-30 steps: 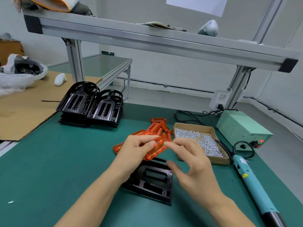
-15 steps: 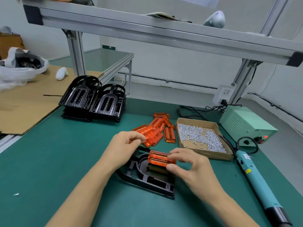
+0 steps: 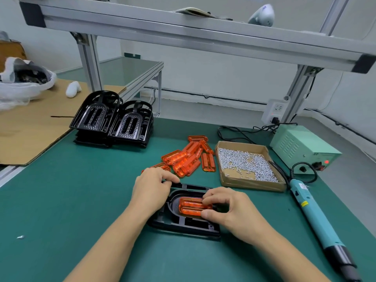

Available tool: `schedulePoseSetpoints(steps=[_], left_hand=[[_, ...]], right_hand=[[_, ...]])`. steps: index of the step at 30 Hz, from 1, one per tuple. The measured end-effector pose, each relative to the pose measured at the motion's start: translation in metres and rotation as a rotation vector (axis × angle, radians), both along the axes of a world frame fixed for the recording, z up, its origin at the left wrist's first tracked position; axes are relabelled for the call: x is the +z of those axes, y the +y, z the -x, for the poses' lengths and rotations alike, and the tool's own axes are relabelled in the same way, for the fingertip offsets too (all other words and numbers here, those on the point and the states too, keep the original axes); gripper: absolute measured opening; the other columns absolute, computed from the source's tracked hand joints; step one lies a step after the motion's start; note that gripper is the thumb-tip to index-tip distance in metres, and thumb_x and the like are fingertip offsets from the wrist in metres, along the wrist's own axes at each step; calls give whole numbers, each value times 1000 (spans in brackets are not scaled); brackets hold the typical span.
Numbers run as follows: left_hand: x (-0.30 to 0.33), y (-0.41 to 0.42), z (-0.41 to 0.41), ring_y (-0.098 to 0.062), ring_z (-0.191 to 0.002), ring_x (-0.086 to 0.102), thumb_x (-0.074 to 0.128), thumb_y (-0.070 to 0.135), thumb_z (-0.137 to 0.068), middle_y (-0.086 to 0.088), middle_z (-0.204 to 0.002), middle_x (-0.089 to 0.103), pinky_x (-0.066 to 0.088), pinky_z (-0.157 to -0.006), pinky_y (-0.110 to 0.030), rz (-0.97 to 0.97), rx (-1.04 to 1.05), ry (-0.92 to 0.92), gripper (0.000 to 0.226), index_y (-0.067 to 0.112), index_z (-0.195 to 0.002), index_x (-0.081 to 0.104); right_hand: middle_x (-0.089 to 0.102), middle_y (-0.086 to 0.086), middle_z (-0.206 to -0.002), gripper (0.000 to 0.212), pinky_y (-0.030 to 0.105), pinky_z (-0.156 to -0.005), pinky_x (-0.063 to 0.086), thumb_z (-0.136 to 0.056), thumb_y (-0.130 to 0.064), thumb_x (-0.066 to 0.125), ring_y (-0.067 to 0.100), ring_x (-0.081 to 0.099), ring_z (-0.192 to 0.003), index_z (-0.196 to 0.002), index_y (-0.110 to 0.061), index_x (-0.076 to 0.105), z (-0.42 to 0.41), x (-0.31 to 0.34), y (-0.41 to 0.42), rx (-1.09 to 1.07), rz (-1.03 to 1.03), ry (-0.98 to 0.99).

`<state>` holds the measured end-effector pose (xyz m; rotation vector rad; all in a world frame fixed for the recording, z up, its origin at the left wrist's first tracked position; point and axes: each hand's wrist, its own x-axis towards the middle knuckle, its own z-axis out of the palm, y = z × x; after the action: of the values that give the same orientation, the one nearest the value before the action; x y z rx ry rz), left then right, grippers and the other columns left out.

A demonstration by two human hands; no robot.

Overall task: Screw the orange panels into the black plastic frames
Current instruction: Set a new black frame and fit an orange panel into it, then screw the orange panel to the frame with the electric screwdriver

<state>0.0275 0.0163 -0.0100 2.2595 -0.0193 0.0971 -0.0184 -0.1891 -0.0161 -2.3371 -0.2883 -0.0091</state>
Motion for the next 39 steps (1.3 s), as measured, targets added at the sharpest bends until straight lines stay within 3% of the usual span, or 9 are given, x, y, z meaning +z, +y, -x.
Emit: schedulePoseSetpoints(steps=[4,11,14,21,25,29,31,35,39], left_hand=[[1,-3,3,-20,-98,60,57,10,-88,6,-96,71,45,-94,-40,-30,15,-26,42,44,-65,62],[0,-2,7,-10,-100,48,77,42,-67,30,-78,50,37,-90,-33,-134,-45,-57,23,45,-71,55],[-2,-4,6,-8,-103,43,77,47,-64,28,-82,49,27,-83,-29,-217,-48,-86,28,44,-78,53],[-5,-13,3,-11,-106,43,73,50,-69,20,-101,60,27,-83,-30,-303,-30,-126,28,42,-88,54],[-1,-15,-1,-13,-105,44,67,50,-76,17,-98,59,27,-84,-32,-326,-21,-171,16,39,-86,61],[8,-24,-6,-13,-104,44,65,42,-81,16,-97,58,26,-83,-32,-331,-48,-232,9,36,-88,66],[11,-32,-7,-13,-106,44,64,38,-84,17,-102,61,27,-87,-33,-323,-96,-249,5,37,-88,67],[16,-55,-14,-11,-110,43,59,35,-89,19,-107,61,26,-92,-35,-326,-203,-293,11,36,-91,69],[25,-86,-32,-13,-104,49,57,31,-92,16,-101,66,28,-94,-37,-302,-312,-296,16,33,-94,72]], right_hand=[[62,-24,-103,15,22,-96,40,-81,-29,77,-1,55,-103,-95,-24,77,1,-1,-4,-38,60,-45],[60,-21,-105,18,27,-96,42,-82,-30,76,1,54,-102,-100,-28,75,1,0,-1,-26,99,-51],[60,-18,-105,21,29,-96,42,-82,-29,76,4,54,-101,-102,-27,73,1,0,-1,-15,111,-56],[60,-19,-109,22,28,-98,41,-84,-33,74,4,53,-105,-106,-29,72,4,5,-10,-35,128,-70],[58,-19,-102,24,23,-91,41,-87,-29,71,-1,53,-93,-110,-27,70,12,13,-37,-190,155,-186],[58,-4,-101,32,30,-87,40,-88,-19,69,18,54,-101,-120,-16,67,22,23,-82,-517,319,-273],[57,2,-108,40,33,-85,41,-90,-26,66,24,52,-109,-128,-16,61,28,27,-105,-664,437,-192],[50,6,-121,65,34,-83,46,-89,-55,56,26,50,-115,-142,-24,39,35,24,-136,-800,685,157],[47,4,-127,71,33,-80,48,-83,-65,55,27,57,-112,-142,-31,34,35,19,-146,-797,650,323]])
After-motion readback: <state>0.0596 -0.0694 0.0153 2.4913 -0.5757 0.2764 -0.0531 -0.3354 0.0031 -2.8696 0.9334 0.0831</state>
